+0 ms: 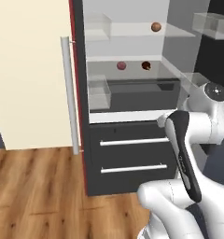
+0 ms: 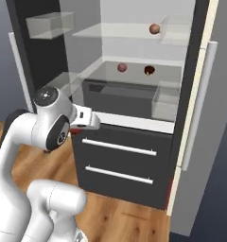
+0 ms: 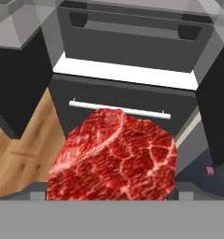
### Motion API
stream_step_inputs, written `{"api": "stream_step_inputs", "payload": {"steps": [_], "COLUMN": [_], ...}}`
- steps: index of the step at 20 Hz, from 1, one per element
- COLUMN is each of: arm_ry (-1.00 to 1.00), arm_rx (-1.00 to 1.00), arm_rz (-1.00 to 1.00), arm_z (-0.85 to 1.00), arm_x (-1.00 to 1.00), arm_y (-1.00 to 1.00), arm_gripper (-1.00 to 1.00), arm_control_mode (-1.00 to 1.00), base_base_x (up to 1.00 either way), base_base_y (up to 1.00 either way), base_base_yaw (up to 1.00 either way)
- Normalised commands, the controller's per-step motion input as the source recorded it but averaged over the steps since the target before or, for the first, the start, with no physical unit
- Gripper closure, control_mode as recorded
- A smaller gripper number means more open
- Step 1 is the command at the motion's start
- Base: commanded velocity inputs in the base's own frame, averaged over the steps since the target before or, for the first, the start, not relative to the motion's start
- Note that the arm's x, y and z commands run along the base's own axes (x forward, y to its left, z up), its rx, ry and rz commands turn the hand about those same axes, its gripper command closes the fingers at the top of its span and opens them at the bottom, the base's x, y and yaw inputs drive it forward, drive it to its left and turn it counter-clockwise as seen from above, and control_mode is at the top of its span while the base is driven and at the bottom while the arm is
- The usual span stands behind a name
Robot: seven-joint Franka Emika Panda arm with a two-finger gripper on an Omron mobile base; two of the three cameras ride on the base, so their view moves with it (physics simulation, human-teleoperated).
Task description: Place one onion and one steak in each tupperware on the nearby counter, to pack two identical lunches.
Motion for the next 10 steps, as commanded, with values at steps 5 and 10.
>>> {"api": "stream_step_inputs", "payload": {"steps": [5, 10], "arm_ry": [0.0, 0.0], "arm_rx": [0.0, 0.0], "arm_rz": [0.0, 0.0], "arm_z": [0.0, 0.0], "arm_x": [0.0, 0.0], "arm_y": [0.0, 0.0], "arm_gripper": [1.0, 1.0], "arm_control_mode": [1.0, 1.0], "base_base_x": [-0.48, -0.38], "base_base_y": [0.07, 0.04], "base_base_yaw": [0.49, 0.57]}}
